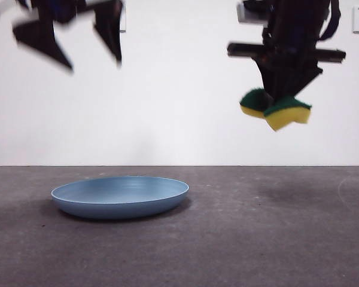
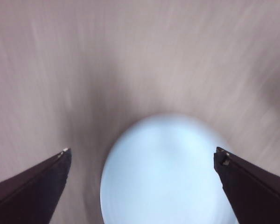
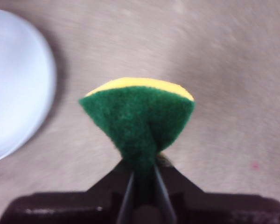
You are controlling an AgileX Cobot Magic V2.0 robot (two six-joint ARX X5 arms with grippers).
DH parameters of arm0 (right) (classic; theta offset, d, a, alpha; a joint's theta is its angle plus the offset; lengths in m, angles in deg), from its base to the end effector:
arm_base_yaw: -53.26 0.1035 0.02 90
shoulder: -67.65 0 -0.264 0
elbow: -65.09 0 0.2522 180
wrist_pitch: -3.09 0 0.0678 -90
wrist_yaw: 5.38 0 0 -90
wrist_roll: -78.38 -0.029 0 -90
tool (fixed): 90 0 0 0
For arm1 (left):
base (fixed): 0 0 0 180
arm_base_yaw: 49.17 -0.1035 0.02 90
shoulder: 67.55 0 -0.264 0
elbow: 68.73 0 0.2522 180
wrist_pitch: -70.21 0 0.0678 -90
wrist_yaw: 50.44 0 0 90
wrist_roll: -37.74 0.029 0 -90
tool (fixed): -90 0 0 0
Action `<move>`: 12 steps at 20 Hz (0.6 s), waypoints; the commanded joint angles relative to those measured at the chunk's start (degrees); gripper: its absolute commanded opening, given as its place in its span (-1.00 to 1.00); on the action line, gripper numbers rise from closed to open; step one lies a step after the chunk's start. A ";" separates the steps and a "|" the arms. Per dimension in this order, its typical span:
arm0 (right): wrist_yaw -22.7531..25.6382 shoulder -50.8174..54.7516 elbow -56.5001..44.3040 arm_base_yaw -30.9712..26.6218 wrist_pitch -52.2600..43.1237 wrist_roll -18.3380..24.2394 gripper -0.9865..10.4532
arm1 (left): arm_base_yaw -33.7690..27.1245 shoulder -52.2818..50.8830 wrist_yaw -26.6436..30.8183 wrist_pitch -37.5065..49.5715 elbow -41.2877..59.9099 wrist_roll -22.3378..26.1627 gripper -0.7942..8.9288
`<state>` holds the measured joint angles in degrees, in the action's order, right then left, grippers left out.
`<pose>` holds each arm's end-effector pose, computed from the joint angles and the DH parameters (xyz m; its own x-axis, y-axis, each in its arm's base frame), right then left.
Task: Pick up the plate,pick up the cloth,clean the plate with the cloth
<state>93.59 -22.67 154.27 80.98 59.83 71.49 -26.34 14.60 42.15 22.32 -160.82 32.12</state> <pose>0.2897 0.1471 0.2808 0.5374 0.1063 -0.8366 -0.2933 0.9536 -0.0673 0.2850 -0.1186 0.3490 0.7436 -0.2640 -0.6143 0.2975 0.9534 -0.0496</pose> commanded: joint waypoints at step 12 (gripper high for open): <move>-6.08 -20.52 -0.57 -2.91 -6.86 2.08 -0.86 | 11.43 -32.52 9.40 8.74 23.39 0.98 0.05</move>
<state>87.58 -42.85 154.25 78.01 53.16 73.17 -15.13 -17.55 51.42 30.69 -138.19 34.06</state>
